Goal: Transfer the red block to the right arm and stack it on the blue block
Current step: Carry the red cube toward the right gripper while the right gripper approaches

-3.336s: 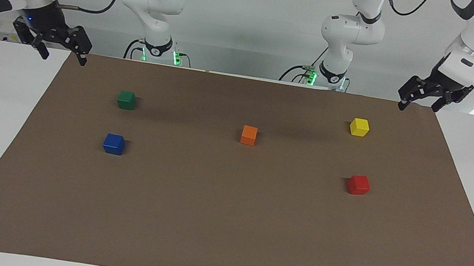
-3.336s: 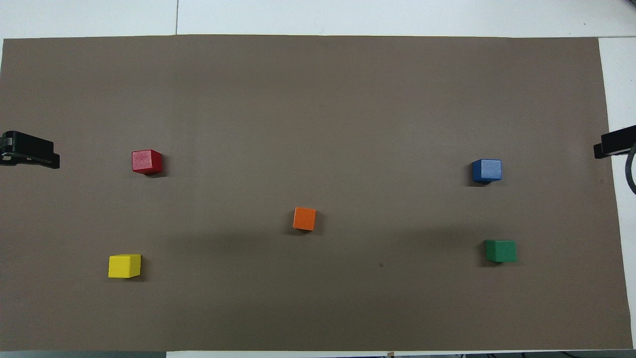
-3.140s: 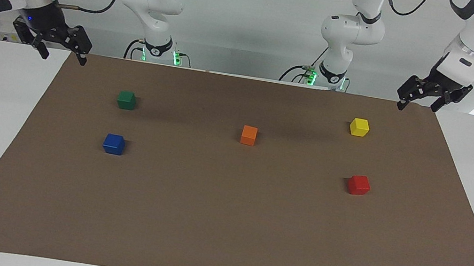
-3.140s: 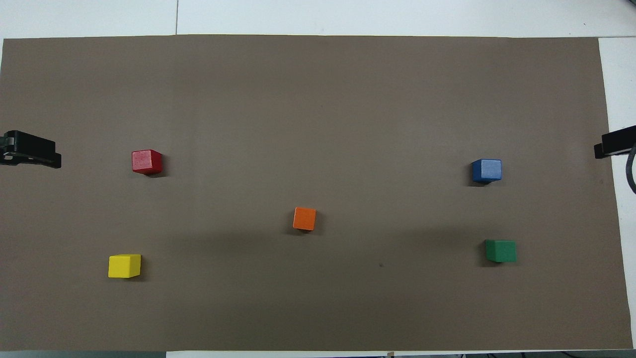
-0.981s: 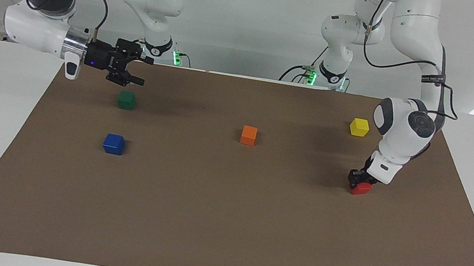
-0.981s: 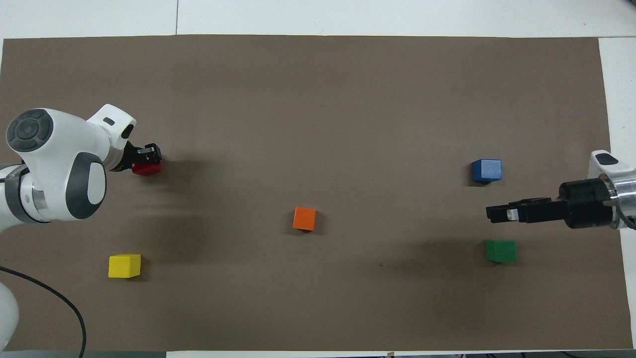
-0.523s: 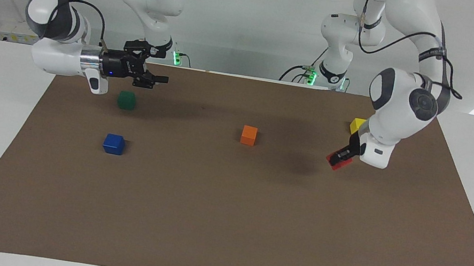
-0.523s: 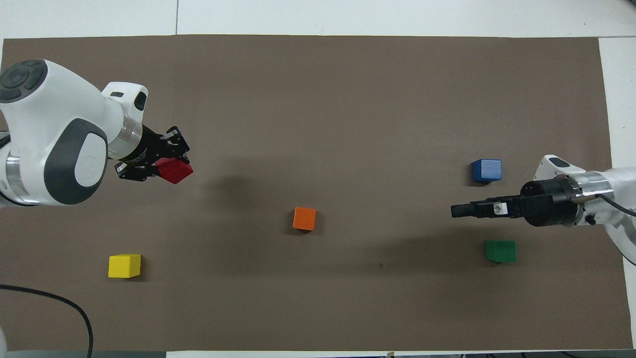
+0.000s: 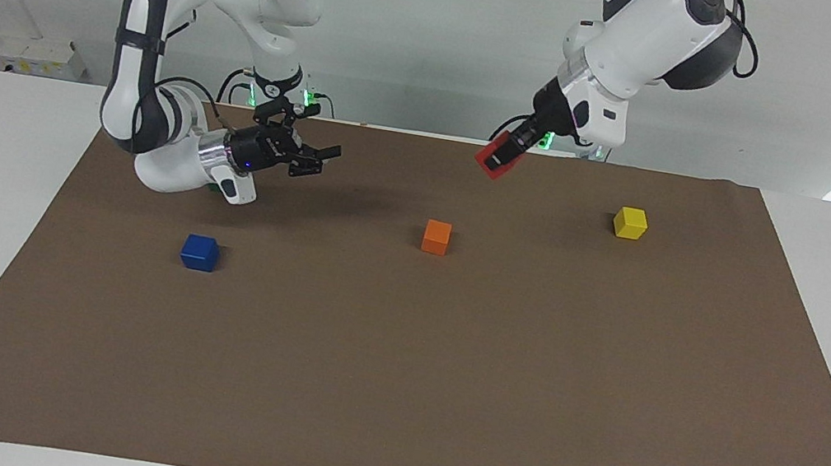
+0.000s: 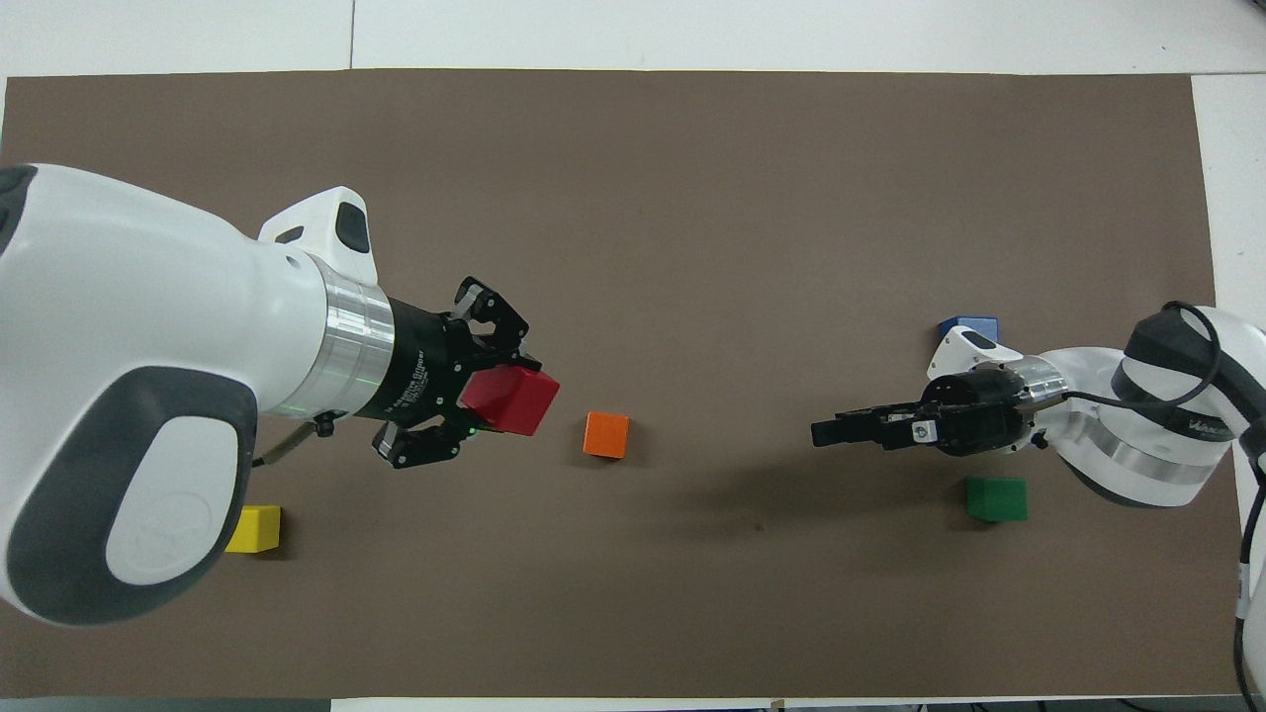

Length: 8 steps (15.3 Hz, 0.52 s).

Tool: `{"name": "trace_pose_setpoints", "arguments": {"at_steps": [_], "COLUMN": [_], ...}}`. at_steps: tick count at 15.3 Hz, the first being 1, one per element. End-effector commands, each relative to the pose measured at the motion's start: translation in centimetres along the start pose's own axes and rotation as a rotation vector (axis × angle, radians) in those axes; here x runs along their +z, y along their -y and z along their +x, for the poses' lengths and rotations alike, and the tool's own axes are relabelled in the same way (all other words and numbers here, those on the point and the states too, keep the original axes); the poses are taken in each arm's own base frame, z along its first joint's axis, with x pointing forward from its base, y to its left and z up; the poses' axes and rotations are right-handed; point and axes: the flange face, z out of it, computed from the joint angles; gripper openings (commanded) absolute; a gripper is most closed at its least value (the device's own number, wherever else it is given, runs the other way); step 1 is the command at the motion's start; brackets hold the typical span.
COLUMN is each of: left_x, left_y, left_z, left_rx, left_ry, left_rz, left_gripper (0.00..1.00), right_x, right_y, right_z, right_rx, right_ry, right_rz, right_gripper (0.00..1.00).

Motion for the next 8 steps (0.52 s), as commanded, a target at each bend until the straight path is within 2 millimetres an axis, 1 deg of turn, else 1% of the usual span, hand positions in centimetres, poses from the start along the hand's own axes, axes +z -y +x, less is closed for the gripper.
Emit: {"name": "trace_pose_setpoints", "arguments": {"at_steps": [1,2,3,4,6,7,8], "left_x": [0.9,1.5,1.6,2.3,3.7,4.6,5.5], "left_y": [0.0,0.0,0.2,0.9,1.5,2.0,2.4], "left_z": [-1.0,-1.1,-1.3,-1.5,-2.4,-3.1,-3.7], "left_rx": [-0.158,-0.226,-0.320,-0.400,-0.442,-0.479,-0.502], "left_ry": [0.087,0.100,0.129,0.156,0.164,0.160,0.157], "left_rz": [-0.086,-0.110,-0.123,-0.112,-0.143,-0.161,-0.159], "left_gripper": [0.00,0.00,0.00,0.00,0.00,0.00,0.00], "right_x": [3.2,3.5,4.4,5.7,7.2,7.7,7.8], "right_y": [-1.3,-1.8,-2.7,-3.5,-4.9,-5.0,-5.7], "right_z": [-0.9,-0.8,-0.9,-1.1,-1.5,-1.5,-1.3], "right_rx": [-0.040,-0.063,-0.069,-0.088,-0.111,-0.115,-0.116], "right_ry": [-0.020,-0.032,-0.032,-0.028,-0.029,-0.031,-0.045], "right_rz": [0.096,0.113,0.148,0.209,0.268,0.290,0.306], "right_gripper": [1.00,1.00,1.00,1.00,1.00,1.00,1.00]}}
